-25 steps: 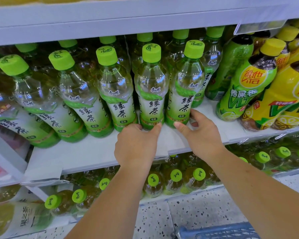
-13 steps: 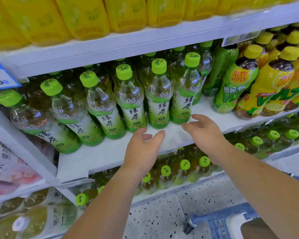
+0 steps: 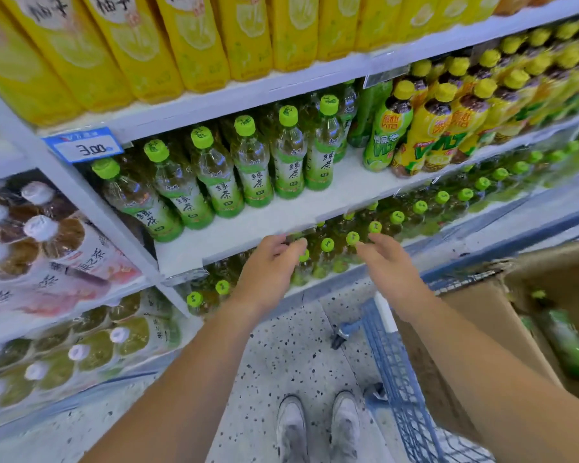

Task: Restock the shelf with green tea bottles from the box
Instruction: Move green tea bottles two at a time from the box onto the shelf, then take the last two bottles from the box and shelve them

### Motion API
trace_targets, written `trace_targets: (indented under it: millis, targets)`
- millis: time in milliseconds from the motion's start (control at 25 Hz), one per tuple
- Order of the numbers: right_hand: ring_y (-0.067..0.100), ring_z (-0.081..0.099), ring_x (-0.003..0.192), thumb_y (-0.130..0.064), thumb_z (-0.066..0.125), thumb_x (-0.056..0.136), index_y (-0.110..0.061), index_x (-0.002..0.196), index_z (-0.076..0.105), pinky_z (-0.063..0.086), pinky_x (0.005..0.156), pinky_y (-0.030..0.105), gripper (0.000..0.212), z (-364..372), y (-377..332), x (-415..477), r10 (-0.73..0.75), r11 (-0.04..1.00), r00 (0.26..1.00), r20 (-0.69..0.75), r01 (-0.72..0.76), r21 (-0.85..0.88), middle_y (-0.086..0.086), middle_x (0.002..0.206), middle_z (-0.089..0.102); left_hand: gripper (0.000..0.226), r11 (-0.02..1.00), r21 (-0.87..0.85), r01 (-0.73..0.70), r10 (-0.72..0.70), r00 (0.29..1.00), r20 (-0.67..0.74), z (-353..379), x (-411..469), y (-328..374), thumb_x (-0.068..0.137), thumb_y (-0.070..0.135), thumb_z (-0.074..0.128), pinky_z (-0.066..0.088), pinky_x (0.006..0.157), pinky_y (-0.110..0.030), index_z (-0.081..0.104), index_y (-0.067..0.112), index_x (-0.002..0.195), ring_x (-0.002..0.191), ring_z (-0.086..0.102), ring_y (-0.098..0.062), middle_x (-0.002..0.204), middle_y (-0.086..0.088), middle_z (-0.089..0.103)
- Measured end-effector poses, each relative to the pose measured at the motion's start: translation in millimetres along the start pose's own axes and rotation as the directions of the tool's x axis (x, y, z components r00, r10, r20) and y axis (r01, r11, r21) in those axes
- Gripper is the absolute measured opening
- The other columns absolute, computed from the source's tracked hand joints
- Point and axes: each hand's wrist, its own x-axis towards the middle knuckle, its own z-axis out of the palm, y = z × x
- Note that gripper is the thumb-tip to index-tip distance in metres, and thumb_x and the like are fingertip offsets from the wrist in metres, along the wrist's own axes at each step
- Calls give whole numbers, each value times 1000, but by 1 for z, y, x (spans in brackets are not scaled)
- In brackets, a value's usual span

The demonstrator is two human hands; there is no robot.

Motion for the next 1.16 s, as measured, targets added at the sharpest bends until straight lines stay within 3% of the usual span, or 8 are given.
trace_targets:
  millis: [200, 360, 480, 600, 680, 800, 960, 1160]
  targets:
    - [17, 48, 131, -57, 54, 98, -29, 155, 37, 42, 109, 44, 66, -34, -3, -73, 34, 999, 997, -67, -34, -5, -7, 152, 44, 66, 989, 137, -45, 35, 996, 76, -2, -55, 8, 94, 66, 50, 37, 92, -32, 45, 28, 148, 115, 48, -6, 132, 16, 49]
    - [-9, 54, 93, -59, 52, 97, -29, 151, 42, 41, 77, 11, 62, -61, 4, -127, 19, 999, 985, -171, -26, -37, -16, 134, 55, 67, 993, 99, -69, 58, 991, 117, 9, -94, 13, 93, 66, 53, 36, 87, -27, 45, 28, 149, 119, 47, -7, 140, 13, 49]
    - [-7, 49, 105, -64, 52, 94, -30, 149, 44, 33, 74, 4, 65, -81, 21, -163, 26, 999, 970, -243, -33, -26, -20, 133, 51, 63, 995, 39, -91, 85, 988, 126, 27, -112, 23, 94, 62, 56, 36, 78, -18, 45, 29, 147, 120, 48, -8, 136, 14, 50]
    - [0, 42, 121, -63, 52, 94, -25, 151, 43, 32, 95, 21, 69, -107, 34, -186, 32, 999, 964, -264, -36, -12, -13, 145, 48, 65, 987, 54, -149, 137, 973, 186, 55, -130, 34, 95, 61, 56, 37, 89, -24, 43, 28, 149, 122, 47, -9, 138, 13, 48]
    - [4, 45, 121, -64, 49, 95, -25, 151, 42, 33, 95, 26, 69, -133, 38, -201, 54, 997, 962, -268, -67, -40, -11, 143, 50, 69, 980, 86, -178, 153, 959, 239, 78, -145, 43, 95, 63, 55, 36, 95, -30, 41, 27, 152, 127, 47, -10, 144, 11, 48]
    - [9, 56, 114, -59, 52, 96, -25, 148, 47, 39, 89, 27, 62, -174, 50, -221, 47, 998, 956, -291, -59, -30, -8, 135, 59, 68, 977, 74, -201, 172, 941, 291, 118, -166, 57, 94, 61, 58, 39, 82, -21, 41, 28, 151, 121, 49, -6, 143, 12, 48]
    - [-4, 57, 96, -56, 54, 97, -27, 145, 50, 40, 86, 21, 57, -243, 81, -251, 40, 999, 947, -319, -36, 16, -21, 110, 62, 71, 981, 29, -192, 173, 930, 323, 190, -203, 71, 93, 61, 59, 40, 89, -27, 41, 27, 152, 118, 51, -8, 142, 10, 49]
    - [10, 54, 113, -58, 50, 98, -26, 147, 46, 37, 92, 27, 59, -328, 123, -278, 2, 1000, 957, -290, -7, -16, -21, 112, 56, 66, 989, 8, -151, 141, 943, 301, 281, -252, 74, 96, 61, 55, 39, 93, -33, 39, 28, 151, 118, 48, -10, 137, 12, 47]
